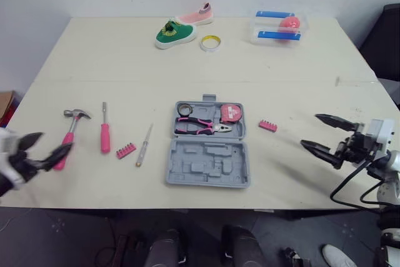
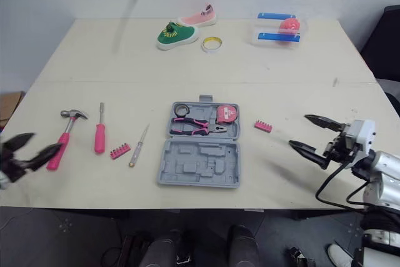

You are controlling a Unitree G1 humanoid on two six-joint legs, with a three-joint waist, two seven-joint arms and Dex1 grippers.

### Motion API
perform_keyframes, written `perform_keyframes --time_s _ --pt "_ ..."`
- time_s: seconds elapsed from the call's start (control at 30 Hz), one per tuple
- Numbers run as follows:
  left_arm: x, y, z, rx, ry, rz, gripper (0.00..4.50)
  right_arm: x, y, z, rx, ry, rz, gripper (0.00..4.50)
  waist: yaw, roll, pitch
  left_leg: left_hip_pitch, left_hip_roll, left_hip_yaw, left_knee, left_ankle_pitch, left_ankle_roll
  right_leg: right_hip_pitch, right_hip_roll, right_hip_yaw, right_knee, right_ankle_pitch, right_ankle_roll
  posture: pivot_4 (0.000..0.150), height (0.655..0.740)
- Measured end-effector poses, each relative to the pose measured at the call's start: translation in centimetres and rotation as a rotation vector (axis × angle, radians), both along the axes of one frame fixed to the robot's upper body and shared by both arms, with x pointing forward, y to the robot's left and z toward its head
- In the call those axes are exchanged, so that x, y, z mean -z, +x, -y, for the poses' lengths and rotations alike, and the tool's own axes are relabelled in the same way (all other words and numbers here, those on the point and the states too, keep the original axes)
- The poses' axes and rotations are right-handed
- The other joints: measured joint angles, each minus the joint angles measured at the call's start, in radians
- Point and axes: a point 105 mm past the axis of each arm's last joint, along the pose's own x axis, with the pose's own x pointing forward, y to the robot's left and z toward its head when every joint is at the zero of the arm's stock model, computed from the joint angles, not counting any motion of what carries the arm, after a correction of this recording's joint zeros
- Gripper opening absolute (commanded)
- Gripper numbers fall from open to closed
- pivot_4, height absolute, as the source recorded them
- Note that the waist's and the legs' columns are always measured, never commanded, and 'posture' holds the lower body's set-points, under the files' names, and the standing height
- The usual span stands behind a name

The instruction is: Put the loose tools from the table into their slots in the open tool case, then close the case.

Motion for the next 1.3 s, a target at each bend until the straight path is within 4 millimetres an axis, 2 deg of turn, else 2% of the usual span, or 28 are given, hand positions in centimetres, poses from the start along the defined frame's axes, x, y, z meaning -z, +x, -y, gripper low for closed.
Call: perform_keyframes --time_s 0.07,0.17,0.27,0.43,0.57,0.93,1.13,1.2,1.3 --pt "0.2 0.9 3.3 0.005 -0.023 -0.011 4.46 0.1 -0.4 -1.5 -0.061 -0.021 -0.008 4.48 0.002 0.000 0.000 0.000 0.000 0.000 0.001 0.001 0.000 0.000 0.000 0.000 0.001 0.000 0.000 0.150 0.7400" --pt "0.5 1.5 6.7 0.017 0.017 -0.035 4.46 0.4 -1.0 -3.0 -0.128 -0.045 -0.042 4.48 0.006 0.000 0.000 0.000 0.000 0.000 0.001 0.002 0.000 0.000 0.001 0.000 0.002 0.000 0.000 0.150 0.7400" --pt "1.3 1.7 8.6 0.006 0.045 -0.067 4.46 0.0 -1.3 -4.2 -0.172 -0.052 -0.053 4.48 0.003 0.000 0.000 0.001 0.000 0.000 0.001 0.002 0.001 0.000 0.002 0.001 0.002 0.000 0.000 0.150 0.7400" --pt "3.0 2.2 9.4 -0.115 0.006 -0.120 4.46 -1.5 -1.2 -5.2 -0.178 -0.038 -0.034 4.48 0.005 -0.001 0.000 0.000 0.000 0.000 0.002 0.003 0.001 0.000 0.004 0.001 0.002 0.000 0.000 0.150 0.7400" --pt "3.5 2.5 9.5 -0.158 0.043 -0.158 4.46 -2.3 -1.2 -5.8 -0.182 -0.030 -0.032 4.48 0.020 -0.001 0.000 0.000 0.000 0.000 0.002 0.003 0.001 0.000 0.004 0.001 0.002 0.001 0.000 0.150 0.7400" --pt "4.3 3.2 12.5 -0.143 0.040 -0.199 4.46 -2.7 -1.3 -6.4 -0.183 -0.023 -0.052 4.48 0.051 -0.001 0.000 0.000 0.000 0.000 0.003 0.002 0.001 0.000 0.004 0.001 0.001 0.001 0.000 0.150 0.7400" --pt "4.8 3.4 13.0 -0.145 0.043 -0.217 4.46 -2.5 -1.2 -6.1 -0.154 -0.015 -0.051 4.48 0.052 -0.002 0.000 0.000 0.000 0.000 0.003 0.002 0.001 0.000 0.005 0.001 0.000 0.001 0.000 0.150 0.7400" --pt "4.8 3.6 13.1 -0.150 0.041 -0.217 4.46 -2.5 -1.2 -6.1 -0.155 -0.016 -0.051 4.48 0.052 -0.002 0.000 0.000 0.000 0.000 0.003 0.002 0.001 0.000 0.010 0.001 0.001 0.001 0.000 0.150 0.7400" --pt "4.9 3.9 12.9 -0.178 0.043 -0.211 3.57 -2.5 -1.2 -6.1 -0.153 -0.015 -0.048 4.50 0.053 -0.002 0.000 0.000 0.001 0.000 0.004 0.002 0.001 0.001 0.012 0.002 0.000 0.002 -0.001 0.150 0.7400"
